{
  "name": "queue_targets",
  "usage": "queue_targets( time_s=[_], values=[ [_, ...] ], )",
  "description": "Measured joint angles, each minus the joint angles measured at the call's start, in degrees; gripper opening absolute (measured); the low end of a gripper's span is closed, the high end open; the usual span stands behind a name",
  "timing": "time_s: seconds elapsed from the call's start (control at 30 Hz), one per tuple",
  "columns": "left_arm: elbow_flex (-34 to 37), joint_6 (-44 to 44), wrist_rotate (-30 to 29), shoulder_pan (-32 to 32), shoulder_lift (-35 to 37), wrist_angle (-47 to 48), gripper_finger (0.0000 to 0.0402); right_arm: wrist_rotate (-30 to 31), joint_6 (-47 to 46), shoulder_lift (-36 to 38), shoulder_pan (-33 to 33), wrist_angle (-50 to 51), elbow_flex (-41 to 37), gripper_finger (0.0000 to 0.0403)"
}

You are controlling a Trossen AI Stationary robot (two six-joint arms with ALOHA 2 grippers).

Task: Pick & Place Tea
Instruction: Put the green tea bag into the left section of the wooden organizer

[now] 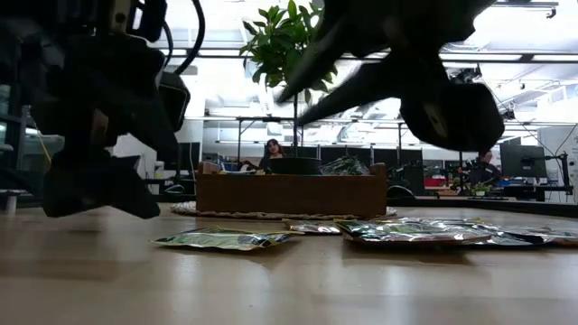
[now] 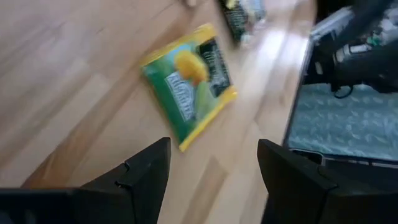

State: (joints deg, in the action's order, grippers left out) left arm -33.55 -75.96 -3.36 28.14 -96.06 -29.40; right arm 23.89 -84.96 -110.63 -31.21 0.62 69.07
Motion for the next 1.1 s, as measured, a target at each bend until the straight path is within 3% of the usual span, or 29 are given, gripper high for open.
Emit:
queue_targets(
  time_s=[0.27,0.63,0.83,1.1],
  values=[
    [-0.10,-4.49,-2.37,0.00,-1.35,0.93,0.0238,0.05,-0.07,0.02,-0.07,-0.69,-0.01,0.0066],
    [-4.91,-0.48,-5.24,-0.04,-1.39,3.53,0.0238,-0.21,0.31,0.03,-0.34,-0.08,-0.01,0.0066],
    [-7.06,2.42,-6.26,-0.04,-1.39,10.03,0.0238,0.26,0.33,0.04,-0.82,0.64,-0.01,0.0066],
    [-7.09,2.20,-6.33,-0.04,-1.39,12.06,0.0238,-0.25,-5.04,0.04,-1.21,4.53,-0.23,0.0066]
  ],
)
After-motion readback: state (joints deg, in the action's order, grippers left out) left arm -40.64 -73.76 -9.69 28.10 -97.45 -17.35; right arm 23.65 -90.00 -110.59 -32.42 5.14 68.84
